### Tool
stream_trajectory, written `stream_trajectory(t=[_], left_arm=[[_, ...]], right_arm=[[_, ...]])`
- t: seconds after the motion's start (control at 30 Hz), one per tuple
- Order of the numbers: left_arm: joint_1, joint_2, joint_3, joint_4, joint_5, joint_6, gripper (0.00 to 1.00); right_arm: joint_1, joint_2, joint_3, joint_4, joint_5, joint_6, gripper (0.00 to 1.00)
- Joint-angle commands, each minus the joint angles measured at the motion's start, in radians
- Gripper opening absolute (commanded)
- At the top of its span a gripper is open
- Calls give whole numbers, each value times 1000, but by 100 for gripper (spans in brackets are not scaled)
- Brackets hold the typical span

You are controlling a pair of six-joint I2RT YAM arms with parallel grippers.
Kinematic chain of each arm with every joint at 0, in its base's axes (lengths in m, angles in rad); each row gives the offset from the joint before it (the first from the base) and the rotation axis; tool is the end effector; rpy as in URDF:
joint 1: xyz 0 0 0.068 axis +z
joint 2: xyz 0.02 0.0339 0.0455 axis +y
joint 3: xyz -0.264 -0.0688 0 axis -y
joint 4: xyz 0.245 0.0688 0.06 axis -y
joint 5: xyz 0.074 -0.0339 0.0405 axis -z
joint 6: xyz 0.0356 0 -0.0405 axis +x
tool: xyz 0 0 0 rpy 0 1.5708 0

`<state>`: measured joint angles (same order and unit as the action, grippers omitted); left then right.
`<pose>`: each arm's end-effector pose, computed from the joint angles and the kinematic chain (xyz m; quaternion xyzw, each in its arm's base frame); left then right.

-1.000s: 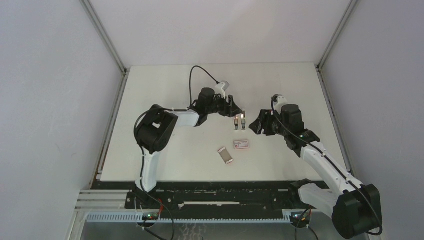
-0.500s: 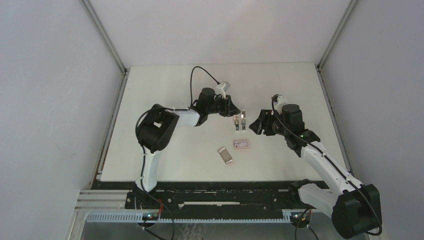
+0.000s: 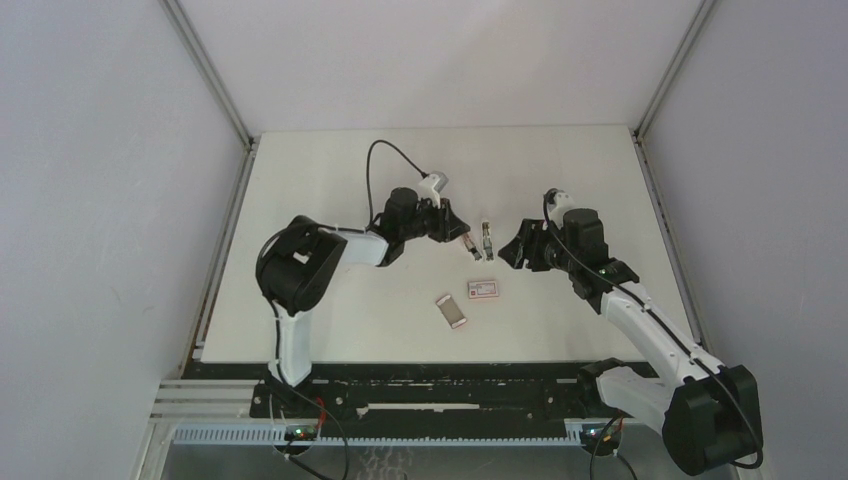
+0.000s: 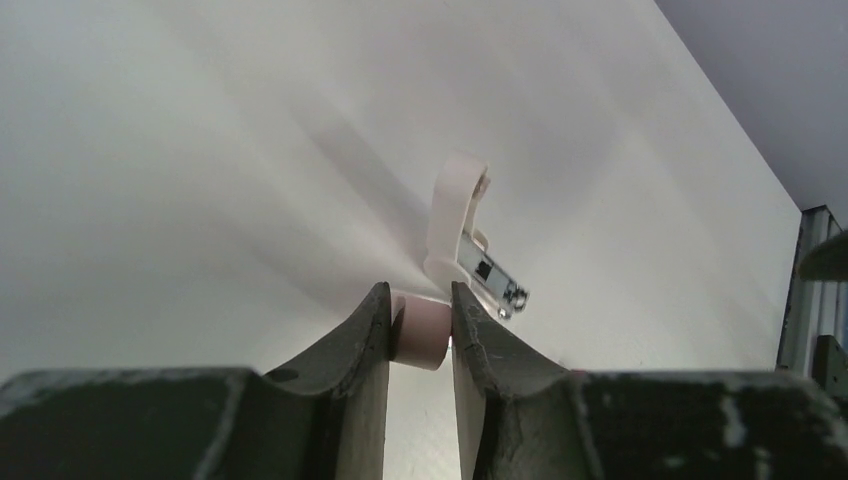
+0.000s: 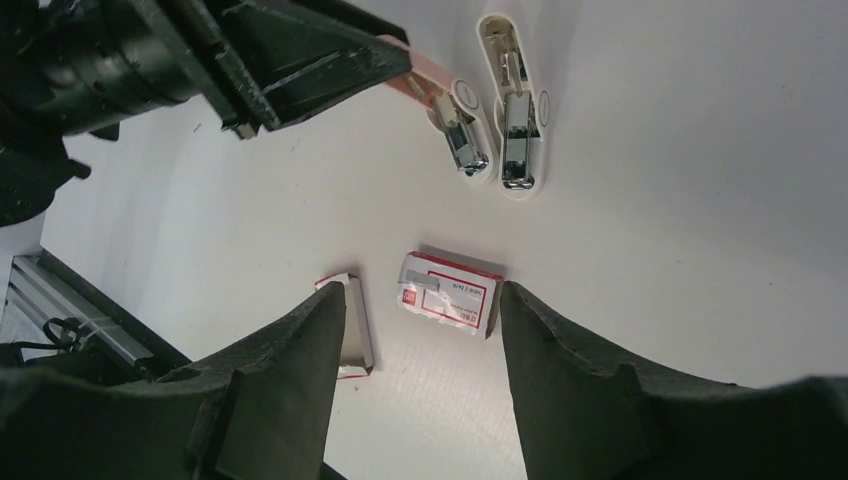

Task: Load the staples into the stapler

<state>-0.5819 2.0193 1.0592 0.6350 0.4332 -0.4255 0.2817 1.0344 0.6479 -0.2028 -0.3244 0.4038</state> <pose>0.3467 -0.2460 0.1511 0.1870 0.7810 -0.4279 0.4147 0.2122 0.0732 0.2438 -0.0229 0.8734 0.2905 0.3902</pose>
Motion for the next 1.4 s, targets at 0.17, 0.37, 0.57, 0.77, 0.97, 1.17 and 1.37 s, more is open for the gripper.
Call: stream_trajectory(t=[0.17,0.37,0.57,0.77,0.97,1.17,1.37], left_arm=[[4,-182,-278,216,-175,-18,16],[-4,-276,-342,117,-310,-86,14],[-41,-416,-425,-28,-506,-99,14],[-103,-483,-440,-180,-639,-96,14],[-151,-483,-415,-266,-714,-84,15],[-183,-467,-380,-320,-743,-71,15],[-223,-443,-331,-367,-745,-61,18]], right_arm=[[60,64,-16,144,19,85,56],[152,156,-6,205,69,134,55],[249,275,1,317,121,216,55],[311,469,85,369,127,251,49],[323,623,144,443,70,278,45],[334,717,195,446,47,275,43],[335,764,217,449,44,269,39]])
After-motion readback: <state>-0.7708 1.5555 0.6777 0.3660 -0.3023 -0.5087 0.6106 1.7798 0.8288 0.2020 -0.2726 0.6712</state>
